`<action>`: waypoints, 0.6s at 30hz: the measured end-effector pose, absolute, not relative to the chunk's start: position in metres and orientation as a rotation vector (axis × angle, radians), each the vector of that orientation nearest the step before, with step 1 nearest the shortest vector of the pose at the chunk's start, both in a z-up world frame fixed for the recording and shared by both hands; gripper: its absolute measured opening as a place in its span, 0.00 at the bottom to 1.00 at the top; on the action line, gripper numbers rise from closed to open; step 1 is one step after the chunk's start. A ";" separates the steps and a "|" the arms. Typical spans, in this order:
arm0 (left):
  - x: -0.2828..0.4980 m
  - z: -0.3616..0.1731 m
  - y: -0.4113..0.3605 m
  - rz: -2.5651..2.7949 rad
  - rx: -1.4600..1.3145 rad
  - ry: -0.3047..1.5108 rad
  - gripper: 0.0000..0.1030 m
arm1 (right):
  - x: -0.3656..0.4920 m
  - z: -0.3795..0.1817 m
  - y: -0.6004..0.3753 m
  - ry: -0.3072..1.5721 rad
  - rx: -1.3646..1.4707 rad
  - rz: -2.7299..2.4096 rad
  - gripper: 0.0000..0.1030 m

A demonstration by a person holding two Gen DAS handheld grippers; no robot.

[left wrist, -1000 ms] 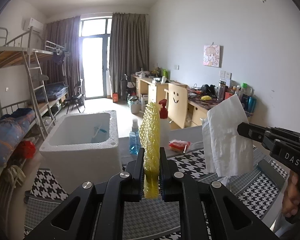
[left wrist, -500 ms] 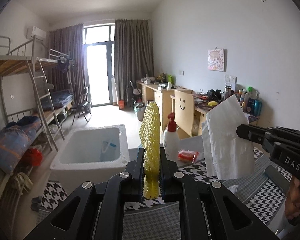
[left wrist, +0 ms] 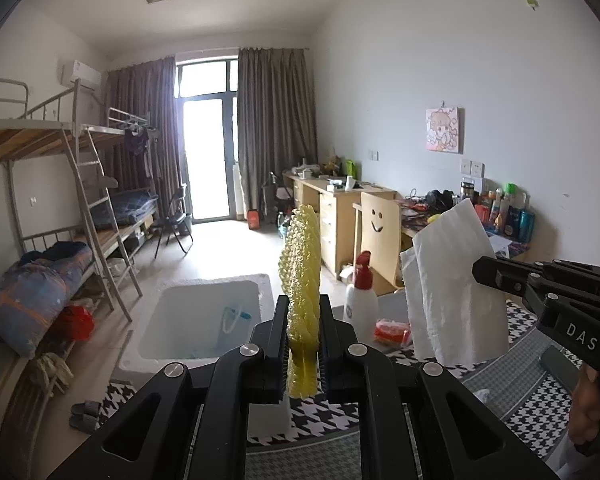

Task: Organize soft objects
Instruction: 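Lift and carry the yellow net in left gripper while right gripper carries the white cloth to the box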

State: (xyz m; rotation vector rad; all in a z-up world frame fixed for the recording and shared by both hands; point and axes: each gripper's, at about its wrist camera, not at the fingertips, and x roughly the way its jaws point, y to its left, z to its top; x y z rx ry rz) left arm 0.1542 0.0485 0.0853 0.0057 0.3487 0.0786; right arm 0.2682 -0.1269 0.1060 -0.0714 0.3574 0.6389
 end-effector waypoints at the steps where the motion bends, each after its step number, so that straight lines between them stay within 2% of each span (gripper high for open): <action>1: 0.155 0.087 0.050 0.080 0.006 0.344 0.13 | 0.269 0.107 -0.126 0.357 -0.070 0.640 0.04; 18: 0.169 0.093 0.068 0.124 -0.010 0.358 0.13 | 0.285 0.118 -0.104 0.349 -0.081 0.692 0.04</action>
